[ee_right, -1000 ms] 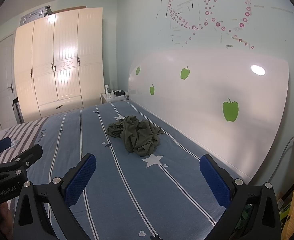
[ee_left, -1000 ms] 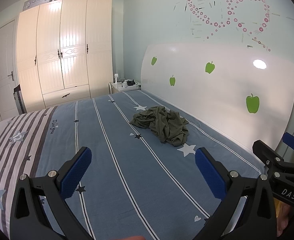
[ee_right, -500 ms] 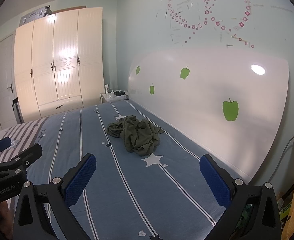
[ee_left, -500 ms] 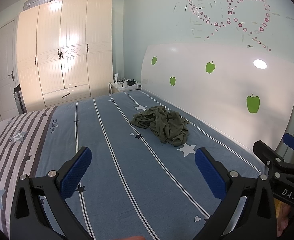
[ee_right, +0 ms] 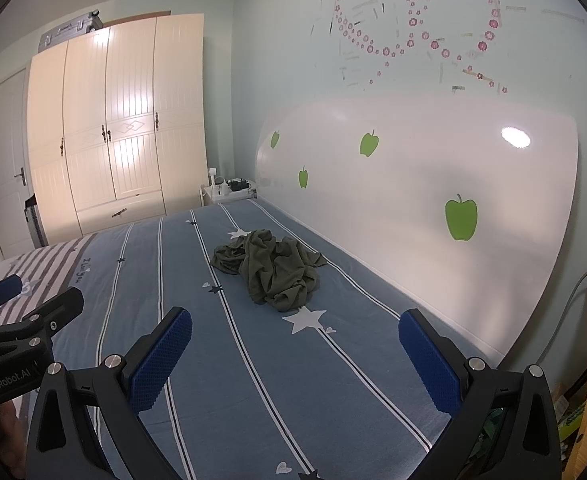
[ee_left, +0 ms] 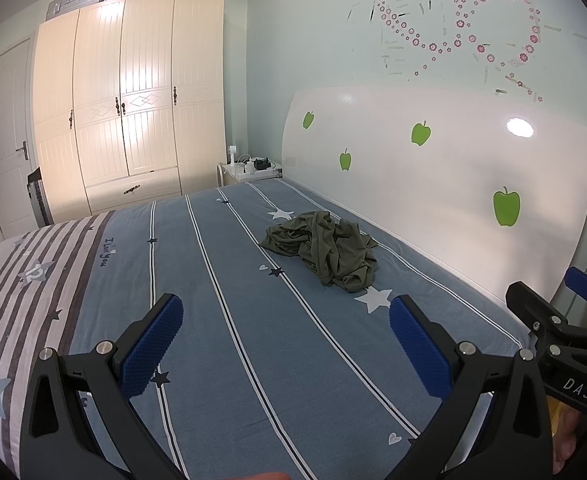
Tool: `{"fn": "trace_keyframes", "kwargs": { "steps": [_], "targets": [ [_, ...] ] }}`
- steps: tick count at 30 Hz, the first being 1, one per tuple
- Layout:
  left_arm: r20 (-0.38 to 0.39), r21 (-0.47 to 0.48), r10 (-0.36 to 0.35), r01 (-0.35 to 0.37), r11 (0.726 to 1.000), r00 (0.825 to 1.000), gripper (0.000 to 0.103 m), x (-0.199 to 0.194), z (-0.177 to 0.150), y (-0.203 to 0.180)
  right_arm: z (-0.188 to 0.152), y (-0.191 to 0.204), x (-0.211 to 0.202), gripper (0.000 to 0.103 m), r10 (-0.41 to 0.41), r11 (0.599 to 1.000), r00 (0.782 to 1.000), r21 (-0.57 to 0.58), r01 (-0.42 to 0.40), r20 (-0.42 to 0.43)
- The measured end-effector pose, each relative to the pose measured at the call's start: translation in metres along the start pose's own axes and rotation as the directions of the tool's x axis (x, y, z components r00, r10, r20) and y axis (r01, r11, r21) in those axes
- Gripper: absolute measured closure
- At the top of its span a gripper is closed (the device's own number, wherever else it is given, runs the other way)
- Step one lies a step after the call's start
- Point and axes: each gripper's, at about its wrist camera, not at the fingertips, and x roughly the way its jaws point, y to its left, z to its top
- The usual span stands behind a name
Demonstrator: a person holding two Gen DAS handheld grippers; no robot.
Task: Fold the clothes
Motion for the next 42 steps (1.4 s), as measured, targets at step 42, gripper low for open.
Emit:
{"fn": "trace_keyframes", "kwargs": {
  "steps": [42],
  "targets": [
    [-0.315,-0.064,-0.472,0.477,0.876,0.824,0.023,0.536,-0.029,-0.108,-0.059,-0.027,0.547,0.029,0.076,0.994,0.910,-0.036,-0.099,-0.407]
  ]
}}
